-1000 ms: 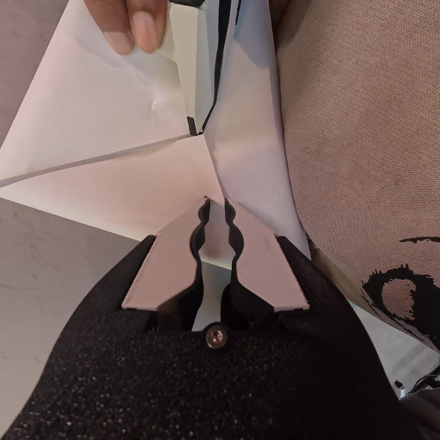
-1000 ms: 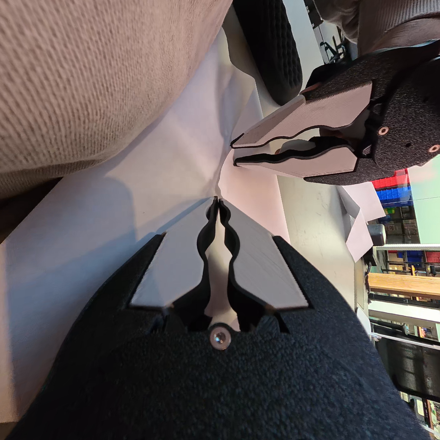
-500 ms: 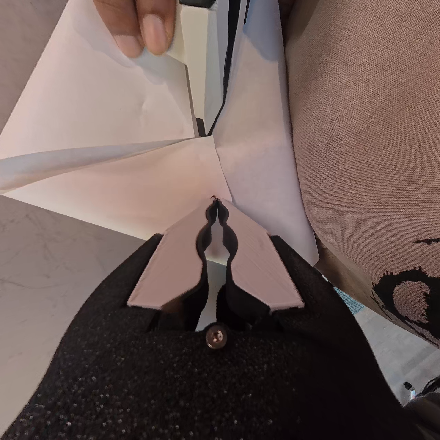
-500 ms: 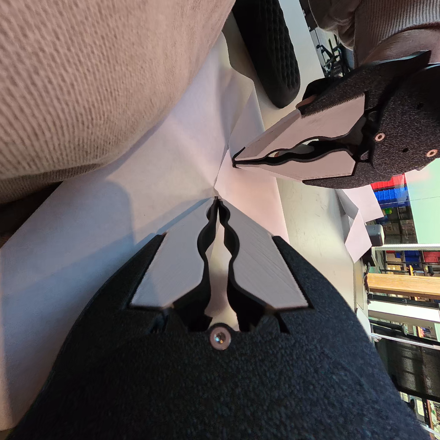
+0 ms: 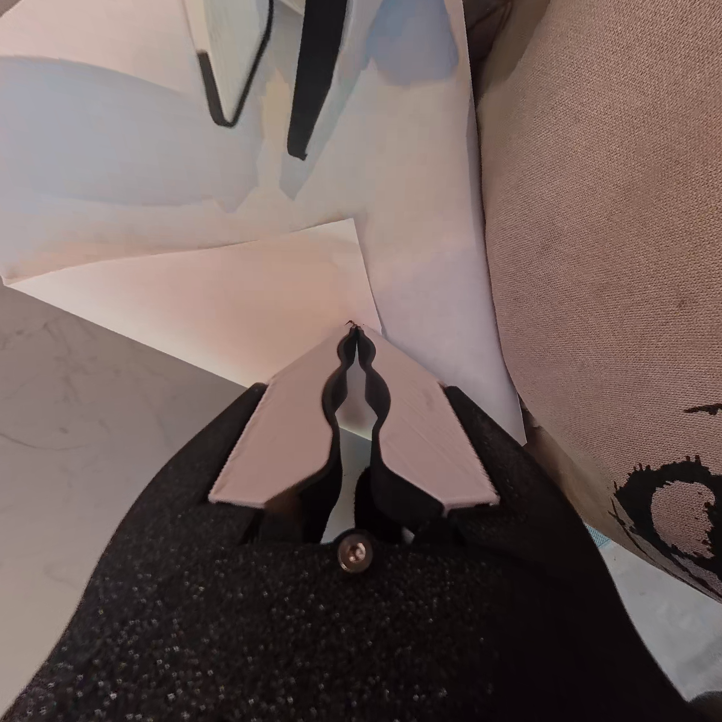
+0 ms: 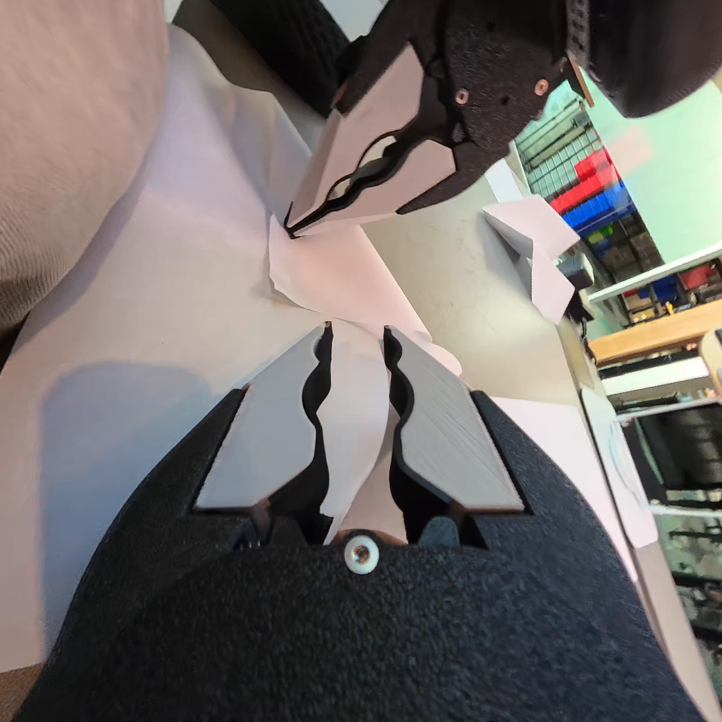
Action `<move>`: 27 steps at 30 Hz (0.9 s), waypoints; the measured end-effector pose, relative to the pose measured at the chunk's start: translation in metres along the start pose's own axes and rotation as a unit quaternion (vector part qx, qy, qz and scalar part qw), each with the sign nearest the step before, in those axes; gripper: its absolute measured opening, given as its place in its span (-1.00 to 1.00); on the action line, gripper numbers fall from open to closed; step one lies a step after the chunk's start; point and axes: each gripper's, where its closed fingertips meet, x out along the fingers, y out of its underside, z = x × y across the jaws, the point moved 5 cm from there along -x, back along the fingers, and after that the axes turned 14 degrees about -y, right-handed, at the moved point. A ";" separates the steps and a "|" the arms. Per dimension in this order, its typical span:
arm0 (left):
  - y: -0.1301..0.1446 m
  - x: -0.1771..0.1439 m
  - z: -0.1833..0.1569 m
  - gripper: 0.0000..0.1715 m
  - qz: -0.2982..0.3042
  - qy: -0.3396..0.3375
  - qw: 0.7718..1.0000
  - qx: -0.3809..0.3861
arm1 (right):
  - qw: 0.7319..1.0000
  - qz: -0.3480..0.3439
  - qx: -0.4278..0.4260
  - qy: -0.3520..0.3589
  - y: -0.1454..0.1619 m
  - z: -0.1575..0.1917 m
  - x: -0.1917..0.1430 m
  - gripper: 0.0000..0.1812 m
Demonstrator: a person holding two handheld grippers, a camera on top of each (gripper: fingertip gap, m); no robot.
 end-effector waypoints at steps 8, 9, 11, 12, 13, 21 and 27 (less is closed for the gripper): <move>0.002 0.000 0.000 -1.00 -0.016 0.001 1.000 -0.011 | 0.990 -0.020 0.131 0.053 0.007 -0.019 -0.024 -0.67; 0.002 0.000 0.000 -1.00 -0.018 0.000 1.000 -0.012 | 0.989 -0.011 0.134 0.059 0.010 -0.021 -0.026 -0.68; 0.002 0.000 0.000 -1.00 -0.022 -0.001 1.000 -0.013 | 0.989 0.003 0.129 0.067 0.014 -0.026 -0.031 -0.68; 0.002 0.000 0.000 -1.00 -0.023 -0.001 1.000 -0.014 | 0.989 0.004 0.132 0.066 0.016 -0.030 -0.034 -0.68; 0.002 0.000 0.000 -1.00 -0.024 0.000 1.000 -0.014 | 0.988 0.002 0.137 0.065 0.016 -0.034 -0.037 -0.68; 0.002 0.000 0.000 -1.00 -0.022 0.004 1.000 -0.009 | 0.978 -0.004 0.201 -0.052 -0.017 -0.097 -0.035 -0.84; 0.002 0.000 0.000 -1.00 -0.025 0.008 1.000 -0.009 | 0.940 0.020 0.277 -0.197 -0.001 -0.130 0.020 -1.00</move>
